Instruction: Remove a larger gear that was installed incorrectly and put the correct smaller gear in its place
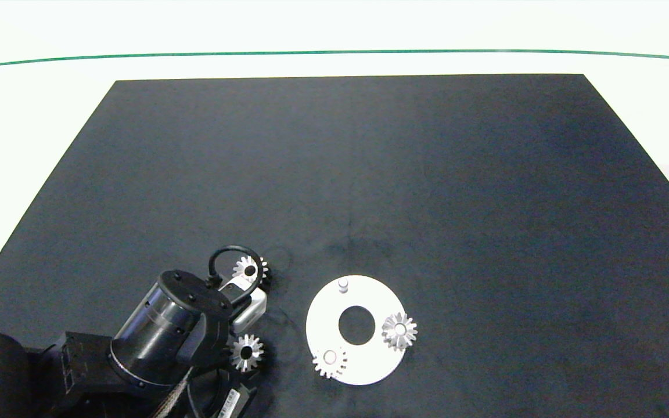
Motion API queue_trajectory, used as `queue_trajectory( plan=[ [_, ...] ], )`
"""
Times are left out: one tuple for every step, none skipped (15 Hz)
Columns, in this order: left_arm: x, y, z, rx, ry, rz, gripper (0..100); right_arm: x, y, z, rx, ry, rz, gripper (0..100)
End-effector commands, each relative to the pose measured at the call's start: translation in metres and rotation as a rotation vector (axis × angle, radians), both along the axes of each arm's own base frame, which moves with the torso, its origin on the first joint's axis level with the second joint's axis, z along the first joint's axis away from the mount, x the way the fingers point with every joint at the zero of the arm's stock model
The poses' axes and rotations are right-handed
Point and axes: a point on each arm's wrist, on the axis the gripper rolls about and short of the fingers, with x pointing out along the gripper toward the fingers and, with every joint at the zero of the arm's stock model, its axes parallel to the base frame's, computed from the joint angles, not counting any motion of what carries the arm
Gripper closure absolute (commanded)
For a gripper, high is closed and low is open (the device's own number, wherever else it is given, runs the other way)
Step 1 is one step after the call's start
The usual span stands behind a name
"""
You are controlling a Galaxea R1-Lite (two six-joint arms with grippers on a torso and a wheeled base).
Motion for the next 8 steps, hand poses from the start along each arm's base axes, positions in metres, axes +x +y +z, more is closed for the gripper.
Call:
queue_trajectory(
  plan=[
    [-0.006,0.008,0.013,-0.039,-0.046,0.008,72,0.000,0.000,0.000,0.000,0.000,0.002,0],
    [-0.008,0.010,0.017,-0.051,-0.059,0.009,72,0.000,0.000,0.000,0.000,-0.003,0.002,0],
    [-0.009,0.011,0.020,-0.057,-0.067,0.006,72,0.000,0.000,0.000,0.000,0.000,0.002,0],
    [-0.009,0.011,0.021,-0.061,-0.072,0.005,72,0.000,0.000,0.000,0.000,-0.002,0.002,0],
    [-0.008,0.010,0.025,-0.069,-0.084,0.004,72,0.000,0.000,0.000,0.000,0.000,0.002,0],
    [-0.005,0.008,0.030,-0.080,-0.096,0.003,72,0.000,0.000,0.000,0.000,0.000,0.002,0],
    [-0.003,0.006,0.037,-0.080,-0.106,-0.004,72,0.000,0.000,0.000,0.000,-0.003,0.002,0],
    [-0.001,0.003,0.045,-0.071,-0.115,-0.017,72,0.000,0.000,0.000,0.000,-0.003,0.002,0]
  ],
)
